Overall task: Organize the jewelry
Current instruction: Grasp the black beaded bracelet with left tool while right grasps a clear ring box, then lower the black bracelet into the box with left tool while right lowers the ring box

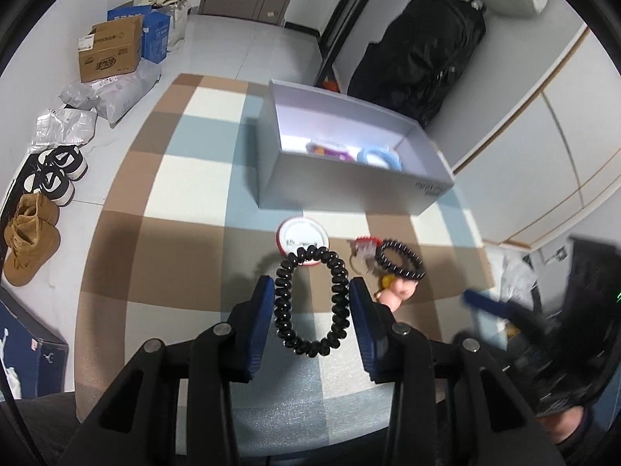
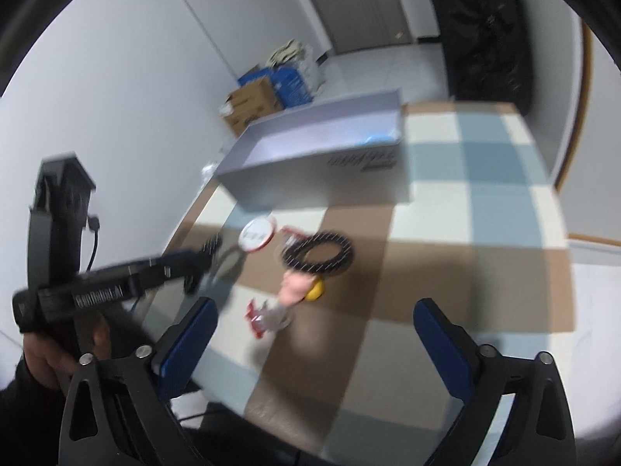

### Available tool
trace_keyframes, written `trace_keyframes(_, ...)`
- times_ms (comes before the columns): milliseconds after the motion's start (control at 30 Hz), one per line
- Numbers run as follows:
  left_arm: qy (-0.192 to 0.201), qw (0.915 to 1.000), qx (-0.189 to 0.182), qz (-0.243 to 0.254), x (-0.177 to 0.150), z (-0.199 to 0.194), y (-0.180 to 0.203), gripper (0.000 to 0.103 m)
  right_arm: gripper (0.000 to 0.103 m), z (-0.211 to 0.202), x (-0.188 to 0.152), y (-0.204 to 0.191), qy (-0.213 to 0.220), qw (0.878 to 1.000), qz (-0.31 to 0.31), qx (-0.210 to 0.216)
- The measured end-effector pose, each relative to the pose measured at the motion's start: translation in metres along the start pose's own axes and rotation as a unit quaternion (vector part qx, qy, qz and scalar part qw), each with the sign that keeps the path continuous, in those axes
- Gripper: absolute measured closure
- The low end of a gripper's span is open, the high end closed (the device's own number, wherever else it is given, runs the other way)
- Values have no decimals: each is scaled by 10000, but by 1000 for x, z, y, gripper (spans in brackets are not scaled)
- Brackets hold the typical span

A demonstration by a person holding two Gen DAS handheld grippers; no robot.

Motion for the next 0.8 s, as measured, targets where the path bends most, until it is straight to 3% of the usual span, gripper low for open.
trace_keyframes(133, 169, 9997, -89, -158, 8, -6, -7, 69, 23, 15, -10, -13, -233, 9996, -139, 80)
trace_keyframes(267, 243, 9993, -134, -262, 10, -8, -11, 69, 34, 31, -16, -25, -391, 9987, -335, 31)
trace_keyframes(467, 307, 9990, -137, -288, 10, -12, -17, 69, 76, 47, -12, -24, -441, 9973, -473, -348)
trace_keyframes(800, 361, 9987, -191, -301, 13, -15, -16, 69, 76, 40, -5, -26, -248, 9983, -450, -284)
Point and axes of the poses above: each gripper's, at about its wrist camera, not at the fingertips, and z roughly the way its jaws point, y to its right, x to its top, the point moved 8 cm from there along z, roughly the way its jaws point, and after that the axes turned 10 degrees about x, right-handed, at the moved point
